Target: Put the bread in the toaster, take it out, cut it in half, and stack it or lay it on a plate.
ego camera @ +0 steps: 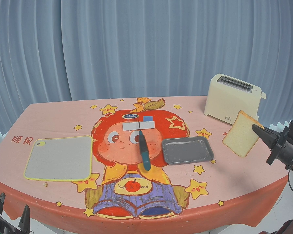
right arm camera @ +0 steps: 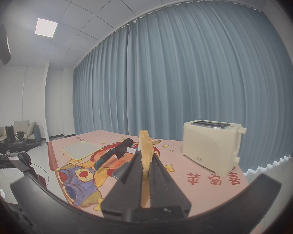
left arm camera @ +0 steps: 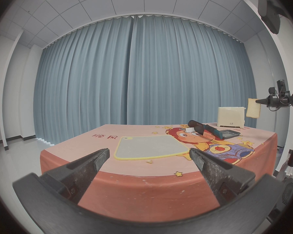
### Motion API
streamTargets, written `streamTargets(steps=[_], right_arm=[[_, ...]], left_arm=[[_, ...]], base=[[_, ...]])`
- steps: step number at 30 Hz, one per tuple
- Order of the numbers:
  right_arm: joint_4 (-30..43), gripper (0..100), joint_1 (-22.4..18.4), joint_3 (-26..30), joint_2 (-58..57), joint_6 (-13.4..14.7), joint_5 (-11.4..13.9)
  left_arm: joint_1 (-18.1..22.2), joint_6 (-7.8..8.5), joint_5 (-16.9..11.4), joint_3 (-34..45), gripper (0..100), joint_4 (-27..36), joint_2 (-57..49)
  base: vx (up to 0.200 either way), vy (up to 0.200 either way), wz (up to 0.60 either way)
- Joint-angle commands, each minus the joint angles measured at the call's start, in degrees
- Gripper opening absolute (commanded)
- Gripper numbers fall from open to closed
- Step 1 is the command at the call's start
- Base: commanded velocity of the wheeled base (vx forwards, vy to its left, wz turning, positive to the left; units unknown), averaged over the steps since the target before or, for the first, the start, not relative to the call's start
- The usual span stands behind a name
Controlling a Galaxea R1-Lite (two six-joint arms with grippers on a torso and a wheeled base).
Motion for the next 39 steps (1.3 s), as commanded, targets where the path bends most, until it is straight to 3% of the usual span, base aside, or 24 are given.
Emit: streamTargets(steps=[1,27,39], right_arm=[[-0.02,0,0.10,0.03,0.07,0.00,0.02],[-0.02,0,1.33,0.30,0.25,0.35,0.11],[-0.02,0,2.30,0.56,0.25,0.35,0.11]], left_arm=[[0.01,-0.09,0.01,1.01,100,-0.04,0.03],[0.01,0.00,0.01,1.01,100,-0.04,0.03],[0.01,0.00,0.01,1.01,100,-0.04,0.03]], base=[[0.000,0.200,0.00],[0.000,0.200,0.00],[0.000,0.000,0.00]])
